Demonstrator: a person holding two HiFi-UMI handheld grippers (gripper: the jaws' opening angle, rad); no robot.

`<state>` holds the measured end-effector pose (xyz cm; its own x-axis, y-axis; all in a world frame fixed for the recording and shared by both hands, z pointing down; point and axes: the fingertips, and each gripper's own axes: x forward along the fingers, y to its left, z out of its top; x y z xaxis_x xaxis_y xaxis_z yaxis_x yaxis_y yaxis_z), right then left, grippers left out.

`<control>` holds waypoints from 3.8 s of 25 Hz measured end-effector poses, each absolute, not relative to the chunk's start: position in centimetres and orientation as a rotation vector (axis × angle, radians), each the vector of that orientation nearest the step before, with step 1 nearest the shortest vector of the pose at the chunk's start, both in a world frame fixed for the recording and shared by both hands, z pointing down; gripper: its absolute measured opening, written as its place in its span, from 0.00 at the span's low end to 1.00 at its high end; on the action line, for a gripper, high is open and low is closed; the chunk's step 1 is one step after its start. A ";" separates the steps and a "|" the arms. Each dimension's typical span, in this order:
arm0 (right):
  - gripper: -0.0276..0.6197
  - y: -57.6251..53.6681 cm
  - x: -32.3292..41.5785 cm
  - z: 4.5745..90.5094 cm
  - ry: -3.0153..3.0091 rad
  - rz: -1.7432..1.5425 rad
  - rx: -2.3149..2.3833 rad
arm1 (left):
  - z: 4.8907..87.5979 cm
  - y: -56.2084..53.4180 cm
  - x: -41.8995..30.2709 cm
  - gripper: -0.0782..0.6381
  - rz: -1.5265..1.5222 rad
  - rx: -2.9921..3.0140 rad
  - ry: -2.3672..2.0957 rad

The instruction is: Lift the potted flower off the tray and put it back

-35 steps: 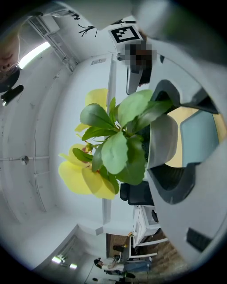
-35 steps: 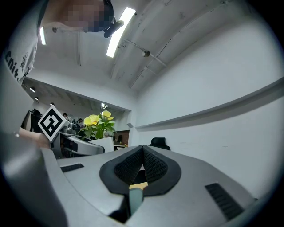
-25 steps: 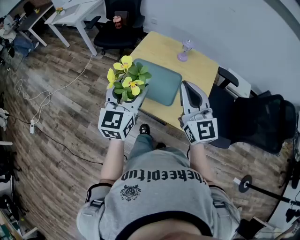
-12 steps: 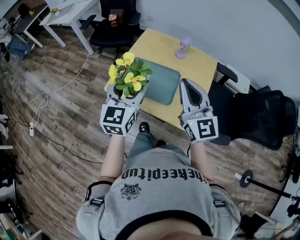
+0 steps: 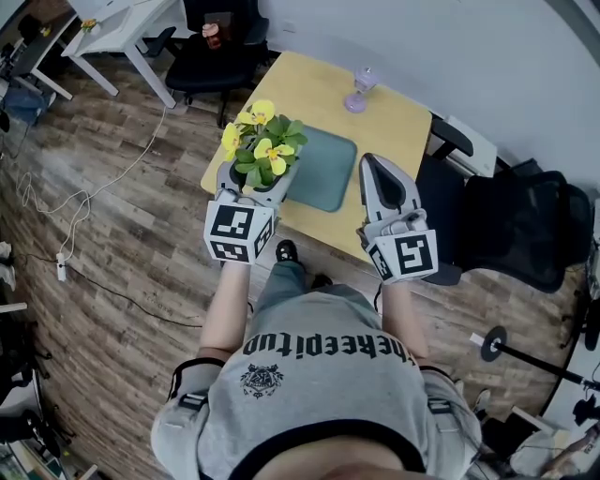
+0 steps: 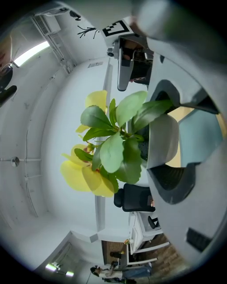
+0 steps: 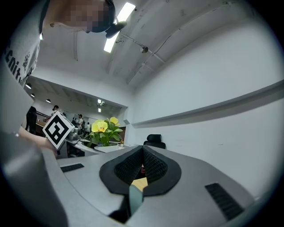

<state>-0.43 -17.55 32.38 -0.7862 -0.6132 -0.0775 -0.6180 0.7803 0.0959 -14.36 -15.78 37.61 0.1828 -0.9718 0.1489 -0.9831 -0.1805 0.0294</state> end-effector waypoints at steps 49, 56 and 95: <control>0.05 -27.6 0.8 38.2 2.907 0.033 -1.462 | 58.1 -29.6 -12.3 0.59 0.574 2.307 -1.416; 0.05 -28.2 1.5 38.9 2.903 0.022 -1.529 | 60.5 -30.3 -11.5 0.59 0.623 2.304 -1.348; 0.05 -29.7 3.0 40.4 2.870 -0.012 -1.675 | 66.6 -31.9 -10.3 0.59 0.764 2.331 -1.246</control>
